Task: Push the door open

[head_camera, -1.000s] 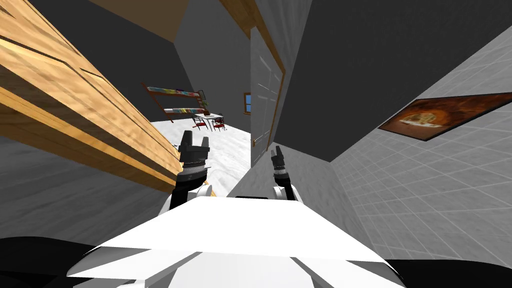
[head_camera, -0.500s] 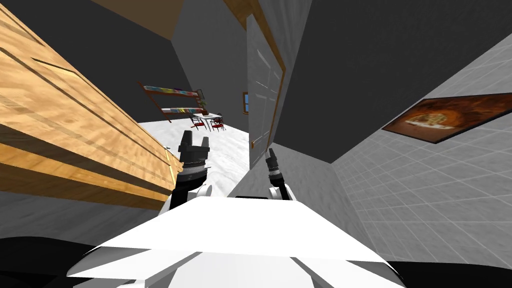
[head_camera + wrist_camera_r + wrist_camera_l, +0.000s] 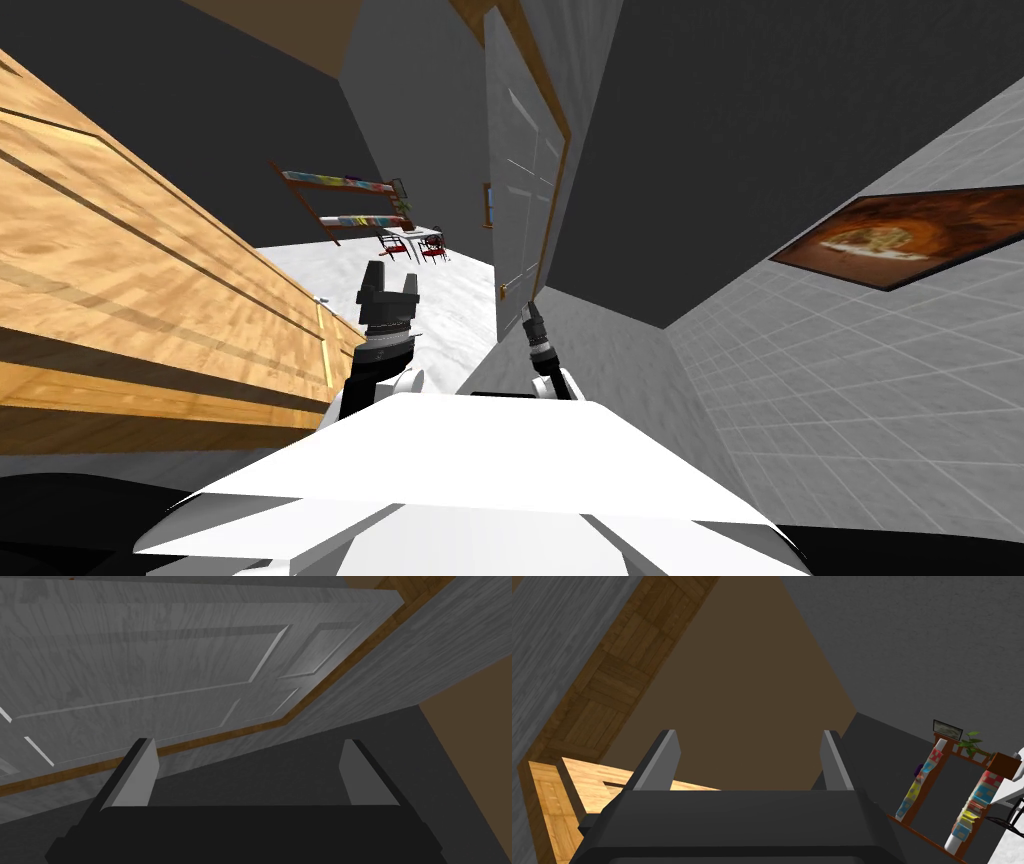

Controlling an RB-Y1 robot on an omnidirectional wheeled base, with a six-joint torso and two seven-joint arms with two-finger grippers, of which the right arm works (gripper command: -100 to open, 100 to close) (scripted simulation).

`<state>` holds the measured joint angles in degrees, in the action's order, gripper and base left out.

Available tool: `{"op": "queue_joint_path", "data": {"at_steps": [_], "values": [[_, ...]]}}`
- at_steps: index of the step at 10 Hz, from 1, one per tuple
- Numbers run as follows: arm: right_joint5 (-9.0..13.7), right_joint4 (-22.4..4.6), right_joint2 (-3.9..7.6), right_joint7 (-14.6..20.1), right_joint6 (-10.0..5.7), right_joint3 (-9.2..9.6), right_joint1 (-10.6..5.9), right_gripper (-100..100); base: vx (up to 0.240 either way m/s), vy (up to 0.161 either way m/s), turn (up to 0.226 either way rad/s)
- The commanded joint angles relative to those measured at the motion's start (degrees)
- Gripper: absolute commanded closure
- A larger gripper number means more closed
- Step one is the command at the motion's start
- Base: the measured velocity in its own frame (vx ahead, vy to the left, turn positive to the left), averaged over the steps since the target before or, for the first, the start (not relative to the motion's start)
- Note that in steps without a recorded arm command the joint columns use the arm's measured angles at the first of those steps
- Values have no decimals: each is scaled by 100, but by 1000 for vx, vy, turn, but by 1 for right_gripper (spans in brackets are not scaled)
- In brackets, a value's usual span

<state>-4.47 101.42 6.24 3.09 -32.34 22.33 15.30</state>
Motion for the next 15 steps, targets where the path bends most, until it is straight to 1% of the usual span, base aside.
{"op": "queue_joint_path", "data": {"at_steps": [1, 5, 6, 7, 10, 11, 15], "values": [[13, -200, 19, 28, -58, 129, -76, -100, 98, -40, -6], [48, -667, 74, 98, -171, 444, -268, -100, 106, -40, -4], [66, -900, 102, 133, -228, 602, -363, -100, 130, -56, -9], [66, -900, 102, 133, -228, 602, -363, -100, 106, -38, 2], [92, -1250, 139, 185, -313, 838, -507, -100, 84, -35, -5], [110, -1483, 164, 220, -369, 996, -603, -100, 141, -46, -11], [144, -1940, 210, 289, -480, 1305, -790, -100, 122, -49, -4]]}}
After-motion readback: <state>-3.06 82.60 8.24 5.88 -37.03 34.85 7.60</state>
